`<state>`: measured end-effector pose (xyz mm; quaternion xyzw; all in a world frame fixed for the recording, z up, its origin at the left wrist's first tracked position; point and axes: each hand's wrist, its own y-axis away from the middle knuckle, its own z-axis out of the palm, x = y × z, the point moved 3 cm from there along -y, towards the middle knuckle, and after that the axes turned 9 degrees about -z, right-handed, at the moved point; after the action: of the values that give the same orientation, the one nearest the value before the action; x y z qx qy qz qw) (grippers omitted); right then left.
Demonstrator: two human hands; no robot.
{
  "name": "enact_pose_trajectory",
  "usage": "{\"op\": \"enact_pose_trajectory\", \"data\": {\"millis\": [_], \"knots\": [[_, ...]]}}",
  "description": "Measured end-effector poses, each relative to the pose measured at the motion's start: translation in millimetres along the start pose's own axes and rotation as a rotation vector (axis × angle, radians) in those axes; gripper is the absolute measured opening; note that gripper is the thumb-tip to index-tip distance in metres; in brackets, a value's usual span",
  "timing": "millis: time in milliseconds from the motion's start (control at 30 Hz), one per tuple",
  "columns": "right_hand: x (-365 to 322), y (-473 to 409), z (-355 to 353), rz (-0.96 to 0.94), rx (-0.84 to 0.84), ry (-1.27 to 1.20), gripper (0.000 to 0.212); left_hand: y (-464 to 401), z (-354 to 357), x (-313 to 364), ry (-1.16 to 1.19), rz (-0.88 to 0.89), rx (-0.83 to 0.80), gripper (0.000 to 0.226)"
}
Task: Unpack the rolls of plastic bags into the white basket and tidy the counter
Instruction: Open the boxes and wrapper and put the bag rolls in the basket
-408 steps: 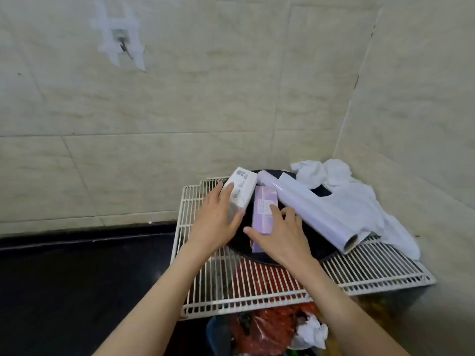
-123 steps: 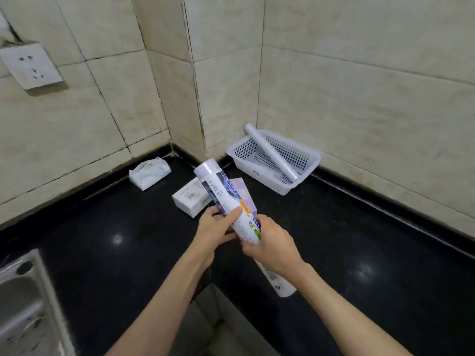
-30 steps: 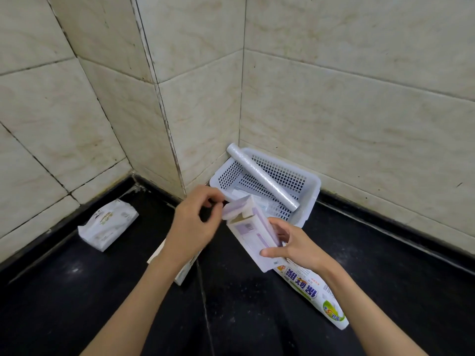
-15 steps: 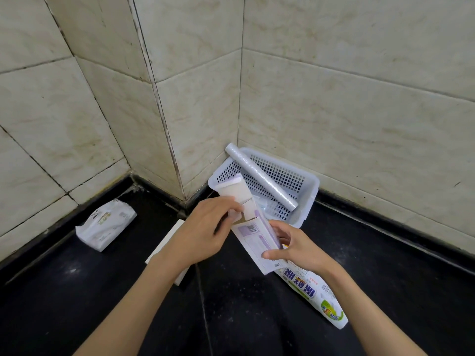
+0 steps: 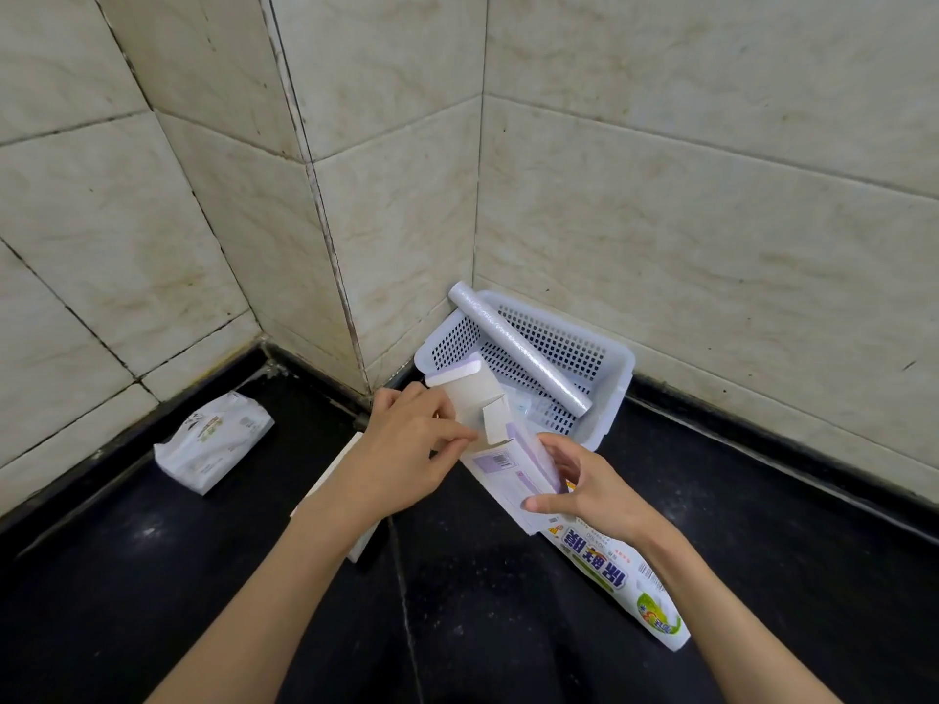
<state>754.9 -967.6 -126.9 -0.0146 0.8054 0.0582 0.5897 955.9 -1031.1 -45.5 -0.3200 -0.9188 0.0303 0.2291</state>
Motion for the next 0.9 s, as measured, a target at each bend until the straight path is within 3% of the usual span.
{"op": "enact_pose_trajectory", "data": {"millis": [100,233,400,633,900], "knots": [[0.4,0.5,2.5,-0.011,0.022,0.021,0.061,-1.8,4.0,2.6,0.0,-0.036,-0.015,0.027],[0.9,1.3,1.4,-0.023,0.048,0.065,0.06,0.2,2.2,2.9,0.225,-0.093,-0.002,0.036],[-2.2,3.2,7.0,-0.052,0.033,0.053,0.056,-3.2,3.8,10.4,0.369,-0.019,-0.18,0.049],[-1.4,9.8,3.3,-0.064,0.031,0.038,0.055,-6.5,-0.4,6.6,0.284,-0.031,-0.256,0.053],[-0.8,11.4,0.5,-0.053,0.043,0.009,0.057,-9.1,1.8,2.4,0.317,-0.147,-0.212,0.046]]}}
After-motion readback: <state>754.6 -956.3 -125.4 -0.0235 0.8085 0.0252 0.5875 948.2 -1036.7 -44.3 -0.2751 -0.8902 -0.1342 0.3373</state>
